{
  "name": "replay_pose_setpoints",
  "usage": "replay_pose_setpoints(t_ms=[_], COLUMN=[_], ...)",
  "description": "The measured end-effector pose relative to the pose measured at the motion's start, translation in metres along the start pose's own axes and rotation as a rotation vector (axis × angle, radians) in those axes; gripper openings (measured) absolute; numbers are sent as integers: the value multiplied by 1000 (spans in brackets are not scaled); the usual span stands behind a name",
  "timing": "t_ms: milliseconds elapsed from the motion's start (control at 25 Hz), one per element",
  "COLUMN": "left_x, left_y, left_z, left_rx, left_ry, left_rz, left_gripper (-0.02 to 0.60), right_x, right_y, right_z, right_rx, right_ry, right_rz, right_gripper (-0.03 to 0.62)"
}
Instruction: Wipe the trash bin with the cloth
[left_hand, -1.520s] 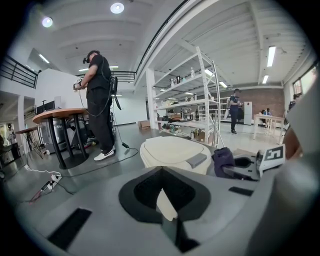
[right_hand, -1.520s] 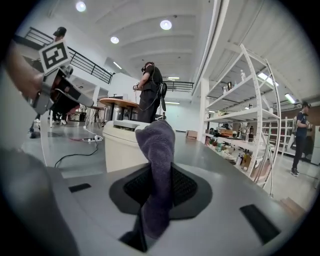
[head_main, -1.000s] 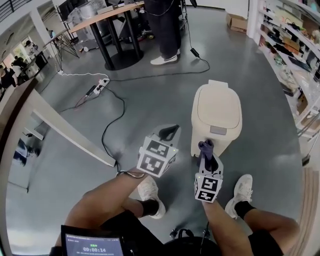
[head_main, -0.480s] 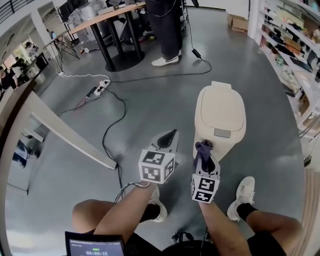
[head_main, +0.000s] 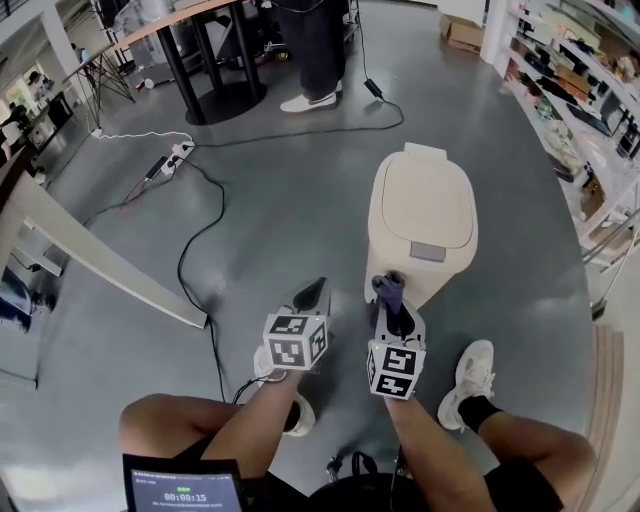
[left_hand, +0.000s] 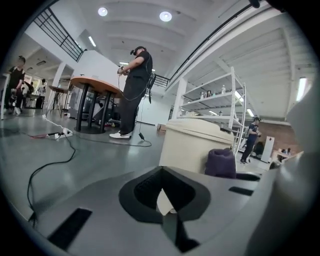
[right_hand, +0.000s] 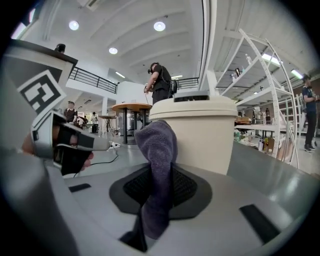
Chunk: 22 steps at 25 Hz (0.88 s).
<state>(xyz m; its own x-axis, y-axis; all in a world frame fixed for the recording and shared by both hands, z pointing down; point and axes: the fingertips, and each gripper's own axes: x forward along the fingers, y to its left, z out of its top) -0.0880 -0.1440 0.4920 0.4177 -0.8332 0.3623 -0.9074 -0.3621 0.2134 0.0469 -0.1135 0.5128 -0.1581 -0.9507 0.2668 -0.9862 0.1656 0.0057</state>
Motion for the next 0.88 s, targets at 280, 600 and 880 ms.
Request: replay_pose_setpoints(t_ms=[280, 600, 880], left_x=[24, 46, 50], left_y=[-27, -61, -60], left_z=[-30, -52, -57], left_rx=[18, 52, -14], left_ry=[16, 36, 45], left_rz=[-20, -67, -67], left_gripper=[-2, -2, -2], right_x=[-4, -12, -27], right_y=[-58, -109, -120], right_z=[-17, -35, -48], right_rx=[-4, 27, 98], right_ry=[18, 49, 51], right_rz=[-101, -192, -241], right_gripper=[75, 75, 75])
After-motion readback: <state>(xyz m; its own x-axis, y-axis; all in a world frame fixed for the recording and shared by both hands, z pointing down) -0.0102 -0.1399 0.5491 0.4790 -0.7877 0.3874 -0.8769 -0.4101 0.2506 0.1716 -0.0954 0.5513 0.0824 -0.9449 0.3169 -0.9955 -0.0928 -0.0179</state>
